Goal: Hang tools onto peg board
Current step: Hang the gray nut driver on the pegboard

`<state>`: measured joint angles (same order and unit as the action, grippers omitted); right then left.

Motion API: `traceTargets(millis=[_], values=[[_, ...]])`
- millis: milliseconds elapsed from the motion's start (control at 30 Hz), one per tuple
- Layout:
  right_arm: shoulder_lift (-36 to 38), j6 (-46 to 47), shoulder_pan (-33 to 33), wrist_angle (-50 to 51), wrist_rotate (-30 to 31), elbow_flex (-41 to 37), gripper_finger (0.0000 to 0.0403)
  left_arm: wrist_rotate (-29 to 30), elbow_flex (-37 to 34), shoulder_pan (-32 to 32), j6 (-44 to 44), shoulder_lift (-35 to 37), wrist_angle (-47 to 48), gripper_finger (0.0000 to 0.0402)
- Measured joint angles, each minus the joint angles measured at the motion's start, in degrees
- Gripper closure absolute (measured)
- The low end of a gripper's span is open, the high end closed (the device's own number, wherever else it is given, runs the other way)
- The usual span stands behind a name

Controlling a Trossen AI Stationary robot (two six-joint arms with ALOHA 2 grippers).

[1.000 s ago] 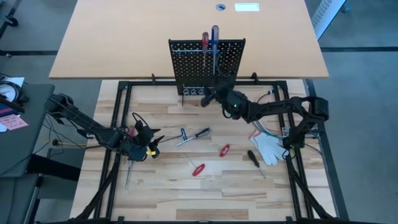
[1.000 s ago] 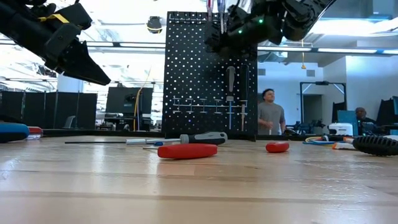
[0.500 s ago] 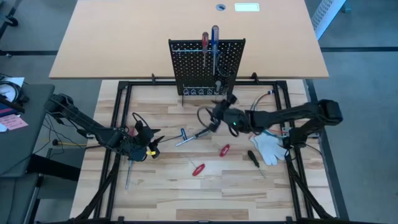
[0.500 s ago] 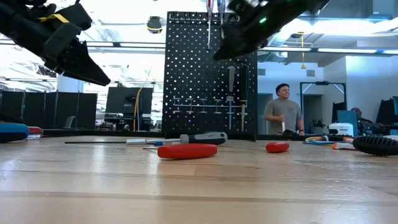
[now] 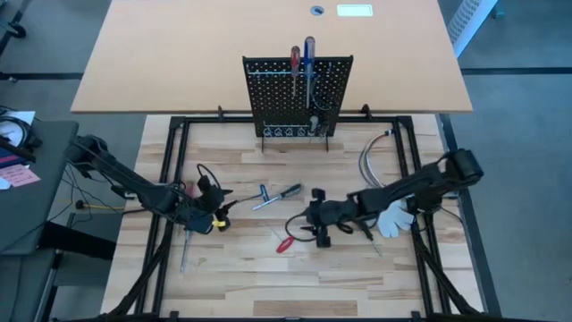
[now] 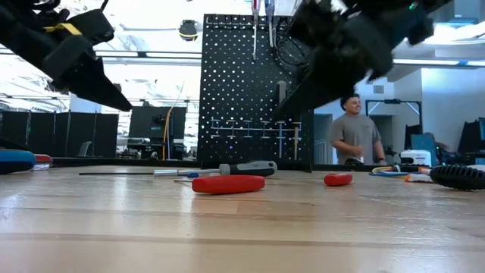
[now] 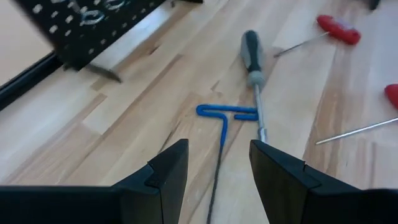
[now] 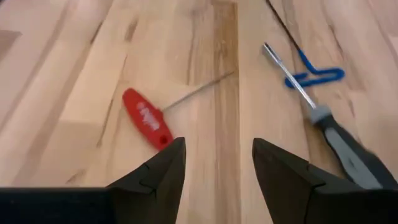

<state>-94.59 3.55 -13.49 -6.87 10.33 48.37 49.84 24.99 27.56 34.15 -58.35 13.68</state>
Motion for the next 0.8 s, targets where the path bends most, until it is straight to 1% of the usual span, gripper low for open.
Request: traceTargets(millis=[67, 133, 233, 333, 367, 433, 533, 600, 667, 733, 800], values=[[-2.44, -1.72, 0.22, -1.53, 0.04, 0.12, 0.0210, -0.66, 0.00, -0.94, -3.05, -3.20, -4.28, 0.0236], [-4.02, -1.92, 0.89, -0.39, 0.07, 0.68, 0.0211, -3.31, 0.00, -2.51, -6.35, -6.95, -8.71, 0.0236], [-3.92, -0.38, 1.79, 3.44, 0.08, 1.03, 0.0211, -8.38, 0.06, -5.98, -12.00, -14.21, -19.86, 0.0236], [-3.01, 1.52, 2.44, 9.40, 0.13, 1.07, 0.0211, -10.83, 0.53, -9.42, -16.41, -21.56, -29.60, 0.0236], [-2.61, 2.08, 2.44, 11.01, 0.20, 1.06, 0.0211, -11.35, 1.32, -10.38, -16.90, -23.40, -30.63, 0.0236], [-1.99, 3.23, 2.38, 13.16, 0.47, 1.06, 0.0211, -13.66, 3.07, -12.50, -16.87, -26.14, -29.01, 0.0236], [-1.99, 3.98, 1.68, 14.55, 1.35, 1.07, 0.0211, -21.43, 5.17, -15.45, -15.96, -28.92, -26.41, 0.0236], [-2.23, 4.01, 0.98, 14.81, 1.76, 1.06, 0.0211, -26.97, 6.00, -17.04, -15.86, -30.29, -27.03, 0.0236], [-2.23, 4.01, 0.48, 14.94, 1.81, 1.07, 0.0211, -31.15, 6.54, -18.46, -15.48, -31.87, -27.53, 0.0236], [-2.23, 4.03, -0.13, 15.23, 1.85, 1.06, 0.0211, -33.19, 6.82, -19.48, -15.17, -33.81, -28.17, 0.0236], [-2.21, 4.05, -0.53, 15.06, 1.95, 1.06, 0.0211, -33.29, 7.19, -20.12, -14.59, -35.52, -28.46, 0.0238]])
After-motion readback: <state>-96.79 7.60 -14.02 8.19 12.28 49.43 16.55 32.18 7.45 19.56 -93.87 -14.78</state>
